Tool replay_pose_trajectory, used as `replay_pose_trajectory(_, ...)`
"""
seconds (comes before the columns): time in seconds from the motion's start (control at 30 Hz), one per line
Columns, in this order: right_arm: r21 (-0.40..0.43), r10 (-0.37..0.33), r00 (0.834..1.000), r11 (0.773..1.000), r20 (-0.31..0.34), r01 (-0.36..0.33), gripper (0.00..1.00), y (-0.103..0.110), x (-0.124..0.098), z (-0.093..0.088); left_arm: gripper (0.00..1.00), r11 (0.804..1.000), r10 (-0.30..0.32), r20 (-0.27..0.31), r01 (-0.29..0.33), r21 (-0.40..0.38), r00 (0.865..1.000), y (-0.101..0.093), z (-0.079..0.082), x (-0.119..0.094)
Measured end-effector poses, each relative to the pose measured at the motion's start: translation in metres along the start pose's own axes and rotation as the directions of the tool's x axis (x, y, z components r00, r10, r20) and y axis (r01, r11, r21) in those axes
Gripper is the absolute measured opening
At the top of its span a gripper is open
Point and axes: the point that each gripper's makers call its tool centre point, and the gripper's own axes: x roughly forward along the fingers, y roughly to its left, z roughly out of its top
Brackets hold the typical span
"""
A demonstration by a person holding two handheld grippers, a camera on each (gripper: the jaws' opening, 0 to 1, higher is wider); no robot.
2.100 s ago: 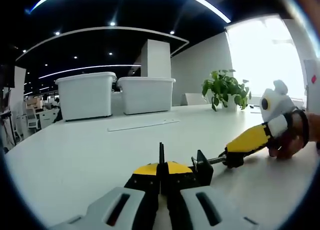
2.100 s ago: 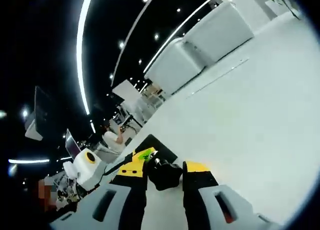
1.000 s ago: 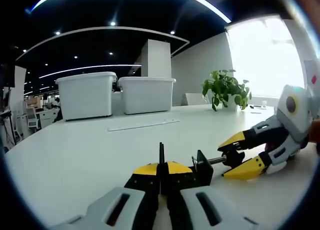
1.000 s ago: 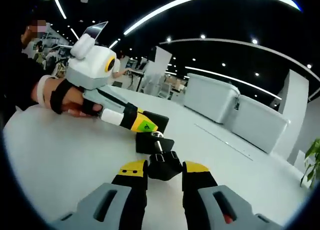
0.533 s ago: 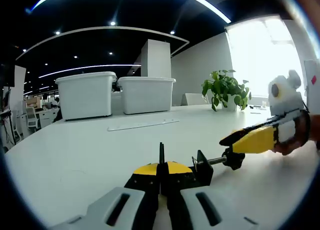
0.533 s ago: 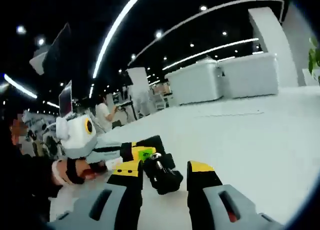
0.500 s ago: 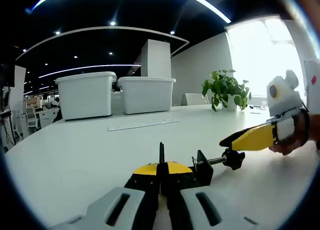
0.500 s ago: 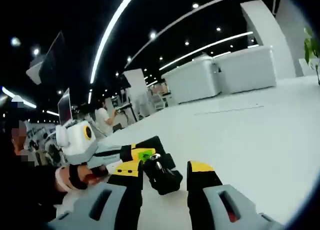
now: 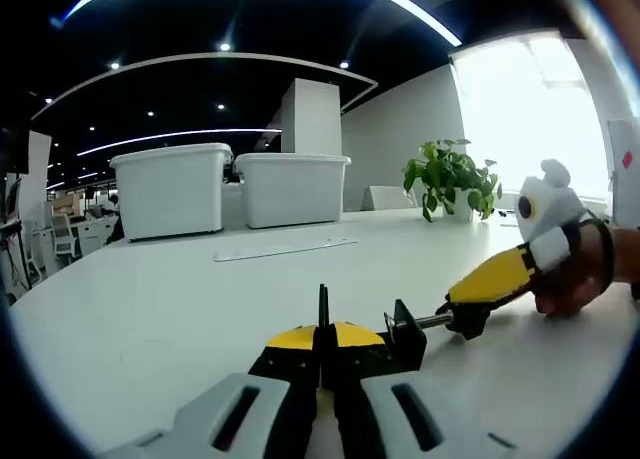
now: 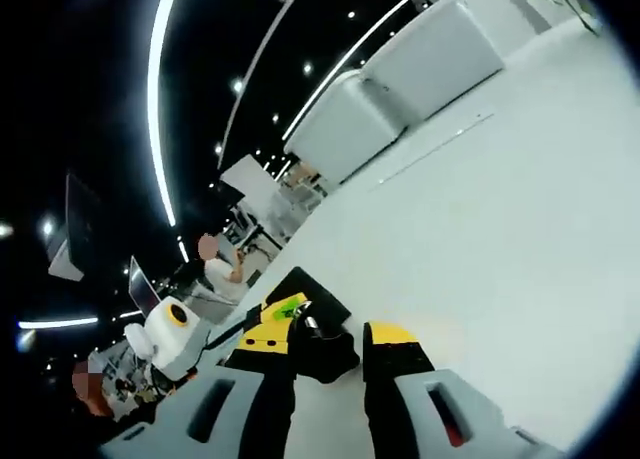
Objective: Clamp the fixed fixture on the desktop, loosen the retaining clip, secure it to the edge of the desk, and tighten the retaining clip.
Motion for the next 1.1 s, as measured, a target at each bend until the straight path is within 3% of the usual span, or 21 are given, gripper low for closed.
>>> replay_pose_trajectory(0.17,0.023,0.004,1.0,1.0,-0.005,-0.004,0.22,0.004,0.0,-0.003,0.04,1.0,0.0,0.001,0.0,0.003,1.0,0.0,0.0,0.0)
replay_pose_trajectory(0.43,-0.131,-0.007,1.0,0.991,0.012,0.009,0.21,0.008,0.0,-0.001,0.04,1.0,0.001,0.001,-0.001,0.004,1.0,0.0,0.0,0.0)
replay_pose_trajectory(0.57,-0.293,0.008,1.0,0.956,0.021,-0.001,0.21,0.013,-0.001,-0.001,0.04,1.0,0.002,0.001,-0.002,0.004,1.0,0.0,0.0,0.0)
replay_pose_trajectory(0.63,-0.411,0.005,1.0,0.912,0.029,0.007,0.2,0.017,-0.002,-0.001,0.04,1.0,0.002,0.001,-0.002,0.004,1.0,0.0,0.0,0.0)
replay_pose_trajectory(0.67,-0.491,0.007,0.999,0.871,0.039,0.013,0.2,0.02,-0.002,-0.002,0.04,1.0,0.002,0.001,-0.002,0.004,1.0,0.0,0.0,0.001)
replay_pose_trajectory(0.73,-0.549,-0.001,0.999,0.835,0.05,0.028,0.2,0.023,-0.003,-0.003,0.04,1.0,0.002,0.0,-0.002,0.003,1.0,0.0,0.0,0.001)
replay_pose_trajectory(0.83,-0.646,-0.009,0.998,0.762,0.067,0.051,0.2,0.023,-0.001,-0.001,0.04,1.0,0.004,0.0,-0.004,0.001,1.0,0.001,0.0,0.001)
replay_pose_trajectory(1.03,-0.85,-0.02,0.996,0.52,0.089,0.086,0.2,0.029,0.0,-0.003,0.04,1.0,0.005,0.0,-0.005,0.0,1.0,0.001,0.0,0.001)
replay_pose_trajectory(1.1,-0.867,-0.017,0.995,0.491,0.094,0.09,0.2,0.03,0.0,-0.004,0.04,1.0,0.006,0.0,-0.006,-0.004,1.0,0.001,0.0,0.0)
